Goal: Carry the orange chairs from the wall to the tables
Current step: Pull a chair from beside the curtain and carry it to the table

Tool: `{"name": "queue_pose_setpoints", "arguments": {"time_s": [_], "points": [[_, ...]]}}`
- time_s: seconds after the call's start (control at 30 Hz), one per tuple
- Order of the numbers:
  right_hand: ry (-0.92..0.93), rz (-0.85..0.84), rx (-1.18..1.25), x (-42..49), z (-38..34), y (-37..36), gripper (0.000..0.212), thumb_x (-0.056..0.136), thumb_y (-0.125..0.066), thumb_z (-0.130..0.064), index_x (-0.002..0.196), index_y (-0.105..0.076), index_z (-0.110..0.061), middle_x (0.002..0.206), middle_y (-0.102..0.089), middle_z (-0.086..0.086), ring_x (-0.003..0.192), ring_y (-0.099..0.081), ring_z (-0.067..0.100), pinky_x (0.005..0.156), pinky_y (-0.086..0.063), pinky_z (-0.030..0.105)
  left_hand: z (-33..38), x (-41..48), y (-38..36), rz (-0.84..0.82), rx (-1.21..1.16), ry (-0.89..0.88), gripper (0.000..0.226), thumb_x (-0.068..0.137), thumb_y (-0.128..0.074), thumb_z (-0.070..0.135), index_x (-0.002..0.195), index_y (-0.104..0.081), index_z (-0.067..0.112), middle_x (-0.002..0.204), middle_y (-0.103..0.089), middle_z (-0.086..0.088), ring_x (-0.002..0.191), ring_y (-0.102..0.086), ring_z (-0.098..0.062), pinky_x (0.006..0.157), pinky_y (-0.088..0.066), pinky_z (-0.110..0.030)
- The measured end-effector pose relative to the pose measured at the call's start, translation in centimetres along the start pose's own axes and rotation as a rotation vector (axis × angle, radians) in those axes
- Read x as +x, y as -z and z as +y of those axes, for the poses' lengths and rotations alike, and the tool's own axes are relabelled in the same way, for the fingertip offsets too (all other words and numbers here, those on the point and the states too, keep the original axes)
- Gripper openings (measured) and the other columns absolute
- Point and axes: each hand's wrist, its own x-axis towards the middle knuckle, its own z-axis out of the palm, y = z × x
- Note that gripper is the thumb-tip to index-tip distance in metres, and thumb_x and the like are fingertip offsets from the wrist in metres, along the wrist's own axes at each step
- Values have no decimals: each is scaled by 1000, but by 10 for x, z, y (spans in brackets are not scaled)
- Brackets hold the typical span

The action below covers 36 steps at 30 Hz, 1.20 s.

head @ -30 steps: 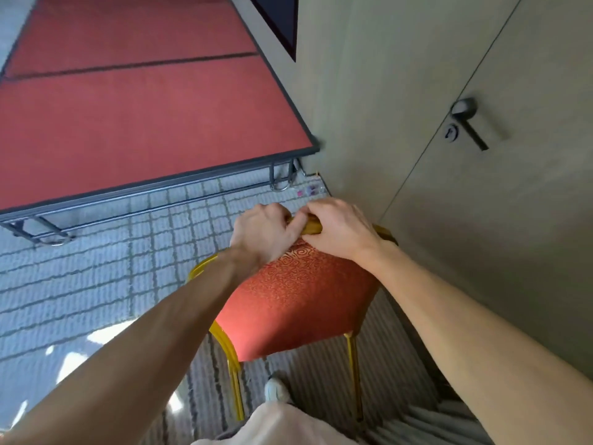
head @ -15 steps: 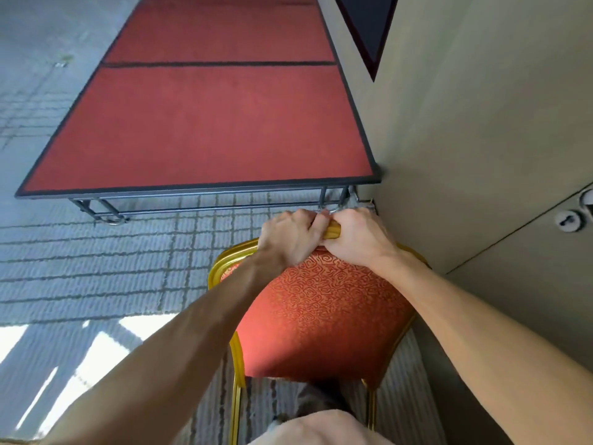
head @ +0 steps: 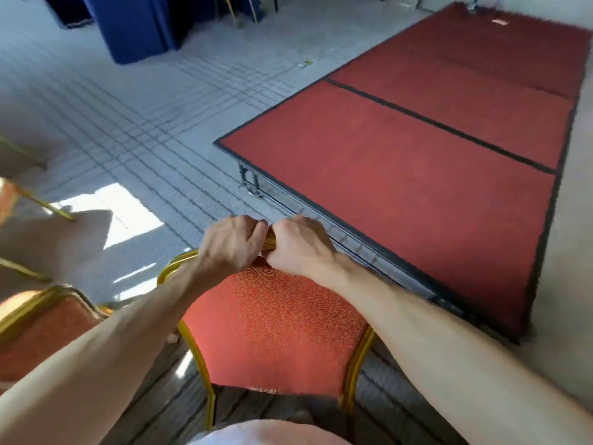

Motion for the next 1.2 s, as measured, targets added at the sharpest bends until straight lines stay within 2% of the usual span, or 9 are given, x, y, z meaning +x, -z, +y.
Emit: {"name": "queue_pose_setpoints", "arguments": {"time_s": [0.1, 0.2, 0.3, 0.43, 0.6, 0.67, 0.8, 1.03, 1.2], "points": [[220, -32, -53, 31, -29, -2, 22, 82, -63, -32, 93, -66, -13, 90, -71, 12, 84, -67, 33, 64, -39, 28, -33, -21, 18, 155, 61, 79, 45, 92, -21, 46, 65, -42, 17, 65, -61, -10, 61, -58, -37, 49, -28, -33], [443, -41, -98, 56, -56, -16, 26, 84, -61, -40, 93, -66, -16, 90, -72, 10, 89, -67, 32, 70, -39, 32, -58, -45, 27, 283, 230, 62, 35, 94, -42, 30, 64, -51, 15, 55, -57, -5, 46, -56, -34, 35, -35, -32], [563, -73, -118, 74, -68, -42, 24, 85, -59, -38, 95, -65, -17, 88, -72, 7, 88, -68, 31, 73, -40, 36, -73, -60, 17, 286, 212, 225, 41, 93, -36, 34, 60, -51, 17, 51, -54, -4, 47, -57, -33, 40, -40, -31], [675, -157, -201, 109, -78, -77, 21, 79, -60, -37, 92, -65, -21, 83, -71, 5, 84, -69, 28, 69, -41, 32, -99, -66, -6, 316, 202, 396, 46, 90, -37, 35, 52, -48, 12, 49, -56, -8, 45, -57, -35, 41, -35, -31], [667, -119, -171, 182, -90, -74, 28, 81, -61, -43, 94, -67, -19, 85, -72, 6, 86, -67, 31, 72, -48, 35, -147, -16, 2, 381, 187, 527, 50, 95, -35, 39, 51, -42, 16, 49, -57, -9, 47, -57, -37, 43, -31, -29], [576, -84, -150, 211, -84, -70, 25, 81, -65, -39, 94, -68, -17, 84, -71, 7, 84, -67, 32, 70, -46, 36, -163, 19, 11, 394, 176, 488, 51, 98, -34, 39, 52, -41, 18, 50, -58, -9, 48, -57, -37, 43, -37, -32], [432, 61, -113, 290, -66, -62, 18, 78, -68, -35, 82, -69, -17, 69, -69, 9, 68, -67, 35, 59, -42, 33, -199, 108, 24, 358, 174, 437, 51, 99, -34, 41, 53, -41, 20, 52, -60, -11, 48, -58, -36, 47, -32, -30], [476, 72, -71, 420, -123, -68, 21, 84, -60, -39, 83, -69, -20, 76, -71, 8, 72, -67, 34, 59, -37, 31, -308, 172, 70, 397, 169, 403, 42, 103, -44, 30, 66, -56, 16, 62, -65, -13, 56, -61, -41, 51, -38, -37], [477, 84, -78, 500, -129, -72, 24, 85, -59, -42, 84, -69, -20, 75, -70, 8, 72, -66, 35, 58, -33, 30, -359, 235, 77, 304, 147, 550, 52, 105, -32, 42, 69, -58, 14, 73, -69, -13, 75, -64, -41, 60, -33, -35]]}}
